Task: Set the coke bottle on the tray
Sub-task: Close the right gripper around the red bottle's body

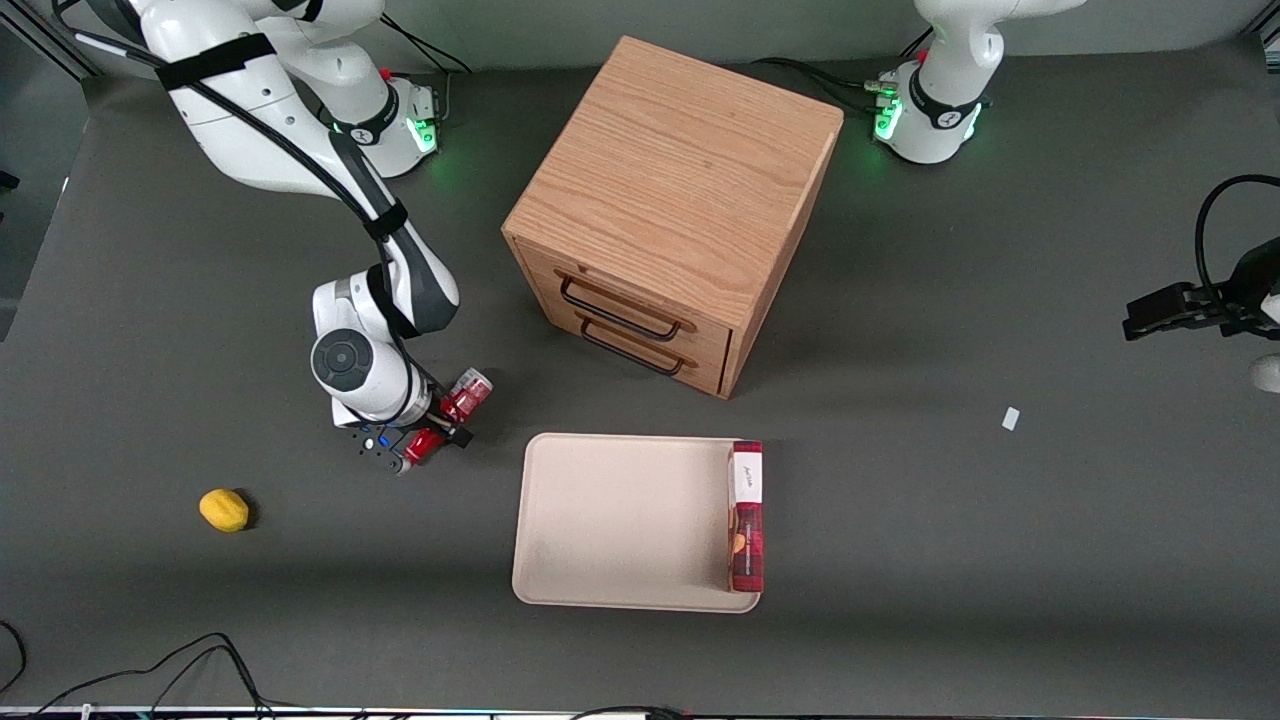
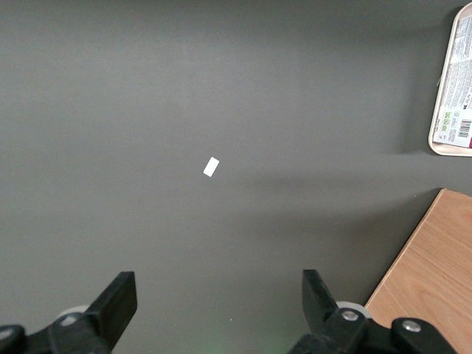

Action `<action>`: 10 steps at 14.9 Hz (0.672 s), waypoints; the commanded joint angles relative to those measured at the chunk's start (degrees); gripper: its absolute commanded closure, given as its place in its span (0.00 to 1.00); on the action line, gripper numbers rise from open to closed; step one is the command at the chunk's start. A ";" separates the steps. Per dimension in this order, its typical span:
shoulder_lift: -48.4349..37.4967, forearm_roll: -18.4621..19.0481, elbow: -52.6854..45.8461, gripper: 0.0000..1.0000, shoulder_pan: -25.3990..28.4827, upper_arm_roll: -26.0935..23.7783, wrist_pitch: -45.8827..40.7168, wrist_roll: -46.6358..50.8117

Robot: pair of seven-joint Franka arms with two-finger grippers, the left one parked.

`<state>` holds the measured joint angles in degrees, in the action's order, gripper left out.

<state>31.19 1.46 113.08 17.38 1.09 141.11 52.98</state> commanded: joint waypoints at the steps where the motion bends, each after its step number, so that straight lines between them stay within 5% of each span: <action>1: 0.19 -0.76 0.65 0.00 -0.15 -0.47 1.36 0.98; 5: 0.28 -0.76 0.65 0.07 -0.15 -0.65 1.45 0.80; 10: 0.19 -0.76 0.48 0.72 -0.59 -1.53 1.36 0.28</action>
<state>31.71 1.45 113.25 17.30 0.35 141.71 53.00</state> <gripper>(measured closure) 0.436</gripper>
